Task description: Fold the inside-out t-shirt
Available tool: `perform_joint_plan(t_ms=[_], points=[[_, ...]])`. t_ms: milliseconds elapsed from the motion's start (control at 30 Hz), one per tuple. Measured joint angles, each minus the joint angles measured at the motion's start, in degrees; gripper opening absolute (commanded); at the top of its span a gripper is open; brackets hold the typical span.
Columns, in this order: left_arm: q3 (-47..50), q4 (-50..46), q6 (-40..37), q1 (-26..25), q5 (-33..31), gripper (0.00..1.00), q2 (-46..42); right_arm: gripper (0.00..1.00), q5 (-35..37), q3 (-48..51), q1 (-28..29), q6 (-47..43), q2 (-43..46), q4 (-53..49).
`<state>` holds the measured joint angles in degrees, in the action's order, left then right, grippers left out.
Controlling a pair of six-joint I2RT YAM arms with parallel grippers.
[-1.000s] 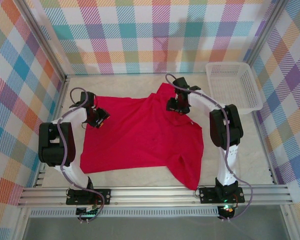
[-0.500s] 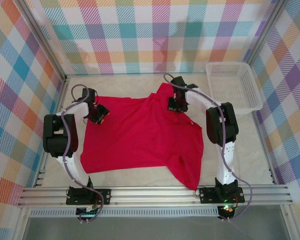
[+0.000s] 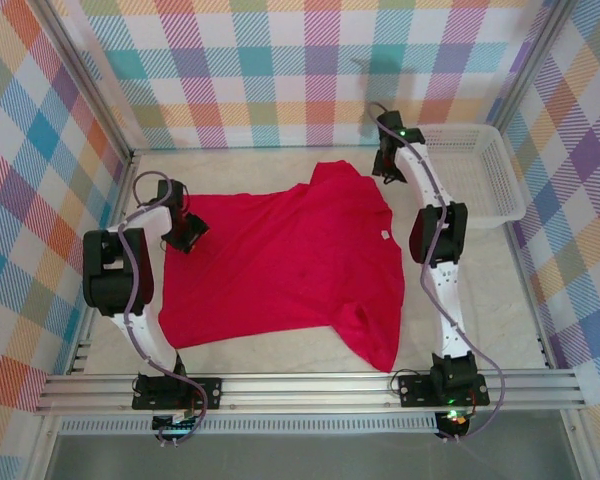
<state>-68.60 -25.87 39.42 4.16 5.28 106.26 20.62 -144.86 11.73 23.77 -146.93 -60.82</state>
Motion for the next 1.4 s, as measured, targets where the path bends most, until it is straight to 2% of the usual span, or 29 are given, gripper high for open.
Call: perform_joint_plan(t_ms=[100,233,367,467,600,867,1000,1100,1167,1233,1300,1400], points=[[-0.42,-0.72,-0.52,-1.05,-1.44,0.54,-2.51,0.63,-1.22,11.76,2.49,1.01,5.64,1.60],[-6.45,-1.18,-1.36,-3.45,-1.14,0.53,-1.68,0.62,-7.67,29.92,8.44,3.02,16.65,8.63],[-17.99,-1.01,-1.36,-4.50,1.31,0.52,6.97,0.59,-17.05,39.98,13.03,7.13,22.77,17.86],[-25.42,-1.68,-1.42,-4.44,2.34,0.51,15.19,0.59,-20.61,43.65,12.81,9.77,22.58,22.10],[-33.90,-5.33,-2.40,-4.17,2.10,0.50,24.44,0.59,-21.35,47.45,10.71,11.67,21.33,23.28],[-46.53,-8.72,-2.82,-0.52,1.51,0.44,31.58,0.61,-22.86,50.97,4.11,13.55,22.56,25.90],[-56.17,-11.43,-2.84,0.28,1.75,0.41,37.18,0.60,-23.15,44.83,2.25,12.92,18.91,24.13],[-63.41,-13.42,-3.08,0.24,1.66,0.43,41.16,0.61,-24.59,36.94,2.10,11.28,14.25,23.37],[-64.17,-14.49,-3.52,0.22,0.59,0.46,41.22,0.62,-25.03,33.35,2.21,9.81,12.59,22.10],[-60.92,-14.29,-4.20,0.04,-1.05,0.49,39.08,0.64,-25.00,33.27,2.58,8.61,13.33,20.63],[-53.24,-14.23,-4.55,-0.52,-3.13,0.49,33.88,0.64,-24.92,35.76,3.19,7.80,16.13,20.28],[-38.75,-13.27,-4.63,-1.40,-5.18,0.50,21.70,0.65,-24.83,45.99,4.76,6.88,25.18,20.81]])
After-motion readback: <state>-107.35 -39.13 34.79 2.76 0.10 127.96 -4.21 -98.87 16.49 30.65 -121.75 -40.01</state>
